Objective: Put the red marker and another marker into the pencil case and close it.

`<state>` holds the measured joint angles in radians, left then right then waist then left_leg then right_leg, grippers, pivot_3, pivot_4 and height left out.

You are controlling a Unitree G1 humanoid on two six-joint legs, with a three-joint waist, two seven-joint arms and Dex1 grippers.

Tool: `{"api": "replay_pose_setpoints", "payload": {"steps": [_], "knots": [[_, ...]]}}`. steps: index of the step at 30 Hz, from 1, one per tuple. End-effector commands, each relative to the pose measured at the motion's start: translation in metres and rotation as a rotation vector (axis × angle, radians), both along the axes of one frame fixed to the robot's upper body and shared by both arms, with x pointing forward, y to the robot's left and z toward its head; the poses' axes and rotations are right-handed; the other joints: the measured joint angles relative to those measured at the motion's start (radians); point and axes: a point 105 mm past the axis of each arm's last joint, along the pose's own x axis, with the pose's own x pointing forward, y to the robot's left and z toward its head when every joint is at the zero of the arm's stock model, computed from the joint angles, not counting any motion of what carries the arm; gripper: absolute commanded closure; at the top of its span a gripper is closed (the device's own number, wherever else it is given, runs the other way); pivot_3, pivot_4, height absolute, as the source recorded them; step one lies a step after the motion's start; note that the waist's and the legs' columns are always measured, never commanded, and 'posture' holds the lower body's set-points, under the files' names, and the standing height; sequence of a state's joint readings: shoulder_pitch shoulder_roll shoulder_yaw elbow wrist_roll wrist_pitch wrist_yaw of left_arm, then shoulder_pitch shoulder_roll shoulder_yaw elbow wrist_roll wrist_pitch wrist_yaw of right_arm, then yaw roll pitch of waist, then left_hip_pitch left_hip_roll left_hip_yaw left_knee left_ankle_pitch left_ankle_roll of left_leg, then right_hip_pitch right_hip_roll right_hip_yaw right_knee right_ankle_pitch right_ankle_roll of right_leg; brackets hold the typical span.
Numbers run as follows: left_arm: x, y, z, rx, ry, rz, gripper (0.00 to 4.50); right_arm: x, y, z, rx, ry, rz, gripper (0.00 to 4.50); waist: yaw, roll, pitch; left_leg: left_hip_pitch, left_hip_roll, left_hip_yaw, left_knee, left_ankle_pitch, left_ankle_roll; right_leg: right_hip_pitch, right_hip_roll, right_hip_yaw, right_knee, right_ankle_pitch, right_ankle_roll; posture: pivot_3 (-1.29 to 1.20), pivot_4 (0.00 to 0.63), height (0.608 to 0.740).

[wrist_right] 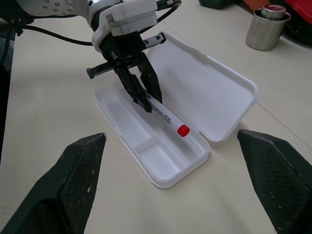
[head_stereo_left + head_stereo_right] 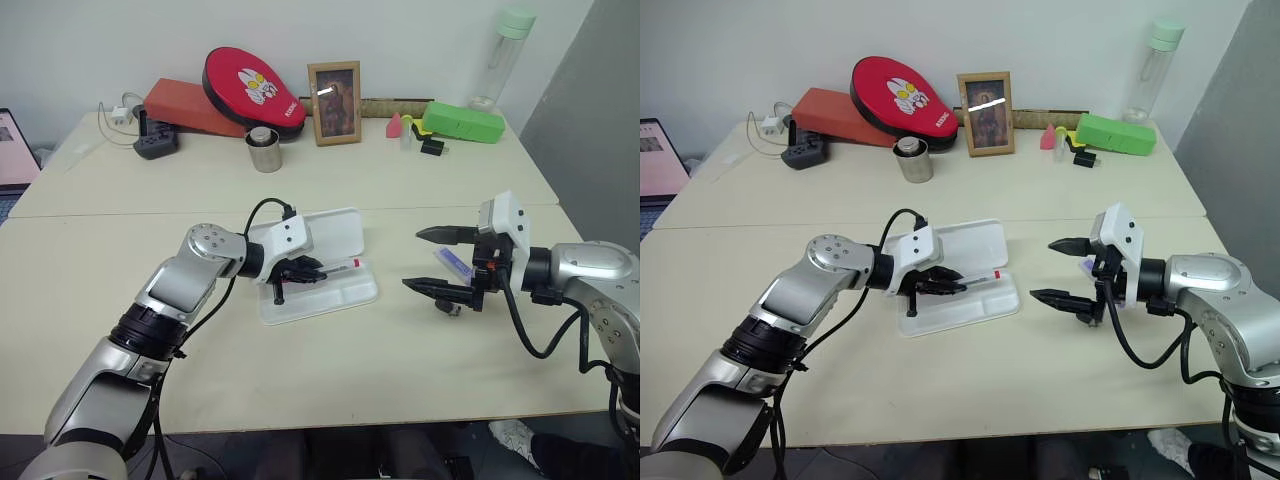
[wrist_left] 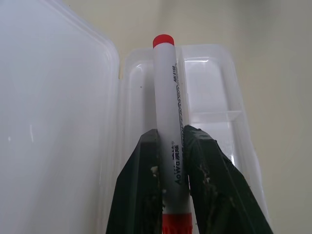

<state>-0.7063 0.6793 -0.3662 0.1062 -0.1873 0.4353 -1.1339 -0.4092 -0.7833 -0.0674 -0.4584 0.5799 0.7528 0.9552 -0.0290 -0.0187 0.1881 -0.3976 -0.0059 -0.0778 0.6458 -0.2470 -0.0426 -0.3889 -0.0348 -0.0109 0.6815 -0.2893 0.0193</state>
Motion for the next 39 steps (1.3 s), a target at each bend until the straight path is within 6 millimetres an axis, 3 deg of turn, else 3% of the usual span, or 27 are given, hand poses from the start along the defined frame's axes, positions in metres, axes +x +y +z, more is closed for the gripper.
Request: {"api": "replay_pose_setpoints", "payload": {"steps": [1, 14, 16, 23, 24, 25, 30, 34, 39], "knots": [[0.005, 0.002, 0.013, 0.025, -0.058, -0.016, 4.1, -0.004, -0.002, 0.014, 0.003, -0.062, -0.007, 0.0, 0.0, 0.0, 0.0, 0.0, 0.0, 0.0, 0.0, 0.0, 0.0, 0.0, 0.0, 0.0, 0.0, 0.0, 0.0, 0.0, 0.15, 0.74], [0.007, 0.007, 0.007, 0.056, -0.035, 0.024, 4.1, -0.001, 0.0, 0.013, 0.006, -0.064, -0.012, 0.0, 0.0, 0.0, 0.0, 0.0, 0.0, 0.0, 0.0, 0.0, 0.0, 0.0, 0.0, 0.0, 0.0, 0.0, 0.0, 0.0, 0.15, 0.74], [0.007, 0.005, 0.009, 0.045, -0.032, 0.027, 3.39, 0.0, -0.001, 0.014, 0.006, -0.067, -0.014, 0.0, 0.0, 0.0, 0.0, 0.0, 0.0, 0.0, 0.0, 0.0, 0.0, 0.0, 0.0, 0.0, 0.0, 0.0, 0.0, 0.0, 0.15, 0.74], [0.006, 0.002, 0.011, 0.034, -0.031, 0.018, 2.18, 0.001, -0.001, 0.013, 0.01, -0.067, -0.016, 0.0, 0.0, 0.0, 0.0, 0.0, 0.0, 0.0, 0.0, 0.0, 0.0, 0.0, 0.0, 0.0, 0.0, 0.0, 0.0, 0.0, 0.15, 0.74], [0.003, -0.002, 0.014, 0.005, -0.019, 0.003, 2.14, 0.0, -0.001, 0.013, 0.01, -0.065, -0.017, 0.0, 0.0, 0.0, 0.0, 0.0, 0.0, 0.0, 0.0, 0.0, 0.0, 0.0, 0.0, 0.0, 0.0, 0.0, 0.0, 0.0, 0.15, 0.74], [-0.001, -0.005, 0.017, -0.02, -0.012, -0.014, 1.76, 0.0, -0.001, 0.013, 0.01, -0.063, -0.018, 0.0, 0.0, 0.0, 0.0, 0.0, 0.0, 0.0, 0.0, 0.0, 0.0, 0.0, 0.0, 0.0, 0.0, 0.0, 0.0, 0.0, 0.15, 0.74], [-0.022, -0.028, 0.041, -0.198, 0.016, -0.108, 0.83, 0.005, -0.009, 0.009, 0.005, -0.04, -0.073, 0.0, 0.001, 0.0, 0.0, -0.001, 0.0, -0.001, 0.001, 0.0, 0.0, 0.0, -0.001, 0.0, 0.0, 0.0, 0.0, 0.0, 0.15, 0.74], [-0.039, -0.048, 0.083, -0.459, 0.028, -0.181, 0.06, 0.036, -0.048, -0.012, -0.057, 0.028, -0.341, 0.0, 0.001, 0.0, 0.0, -0.001, 0.0, -0.001, 0.002, 0.0, 0.0, 0.001, -0.002, 0.001, 0.0, 0.0, 0.0, 0.0, 0.15, 0.74], [-0.038, -0.054, 0.094, -0.529, -0.011, -0.153, 0.06, 0.051, -0.075, -0.034, -0.125, 0.088, -0.502, 0.0, -0.003, 0.0, 0.0, 0.001, 0.0, 0.001, 0.001, 0.0, 0.0, 0.001, -0.001, 0.001, 0.001, 0.0, 0.0, 0.0, 0.15, 0.74]]}}
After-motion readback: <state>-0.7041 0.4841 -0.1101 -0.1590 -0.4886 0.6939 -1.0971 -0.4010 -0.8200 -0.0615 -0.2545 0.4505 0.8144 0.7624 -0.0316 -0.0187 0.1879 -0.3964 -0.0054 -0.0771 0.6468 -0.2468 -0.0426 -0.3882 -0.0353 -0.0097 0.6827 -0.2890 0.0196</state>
